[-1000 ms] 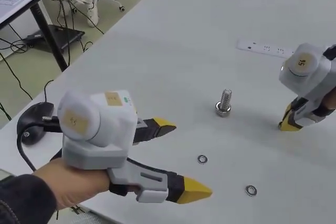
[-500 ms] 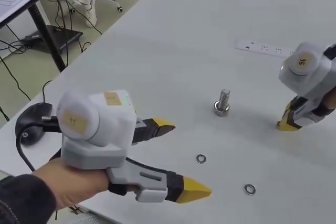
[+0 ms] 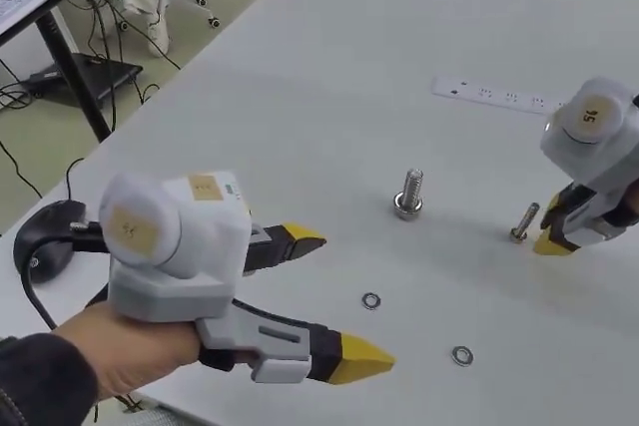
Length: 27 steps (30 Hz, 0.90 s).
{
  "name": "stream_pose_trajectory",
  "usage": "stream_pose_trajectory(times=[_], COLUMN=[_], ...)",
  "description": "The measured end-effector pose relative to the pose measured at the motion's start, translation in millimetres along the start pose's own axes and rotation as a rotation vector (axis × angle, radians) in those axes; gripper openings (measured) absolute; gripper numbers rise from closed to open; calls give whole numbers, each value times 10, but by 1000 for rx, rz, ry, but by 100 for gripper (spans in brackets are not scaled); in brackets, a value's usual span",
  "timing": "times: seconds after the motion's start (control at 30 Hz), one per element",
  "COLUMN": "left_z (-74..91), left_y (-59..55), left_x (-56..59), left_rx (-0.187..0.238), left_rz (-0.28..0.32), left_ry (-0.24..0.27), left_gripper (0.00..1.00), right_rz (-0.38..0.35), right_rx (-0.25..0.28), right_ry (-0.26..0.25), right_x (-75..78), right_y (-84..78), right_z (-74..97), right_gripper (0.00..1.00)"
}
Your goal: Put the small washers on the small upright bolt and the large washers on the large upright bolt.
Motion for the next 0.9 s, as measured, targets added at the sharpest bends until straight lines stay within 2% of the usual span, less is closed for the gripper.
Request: stream_pose_trajectory(times=[0.23,0.37,0.53,0.9], left_z=[8,11,10,10], left_y=[23,28,26,28], left_x=[17,24,39,73], left_rx=[10,13,10,8], left_rz=[-8,-13,-21,-33], left_ry=[-6,-9,-13,-18], left_gripper=[79,79,79,79], right_rz=[-3,-8,4,47], right_rx=[21,52,62,76], right_ry=[-2,4,12,78], right_x=[-231,-386,-551,-985], right_y=[-11,42,85,232], right_z=[97,149,176,67], right_gripper=[23,23,23,23])
Point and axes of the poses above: the centre of the closed fingertips' face, and the gripper's own axes: z roughly backward along the fingers, x roughly to its right, y roughly out of its top, the point moved 3 cm from there along z, roughly backward along the fingers, and after that the axes turned 1 degree about x, right-handed, at the moved point
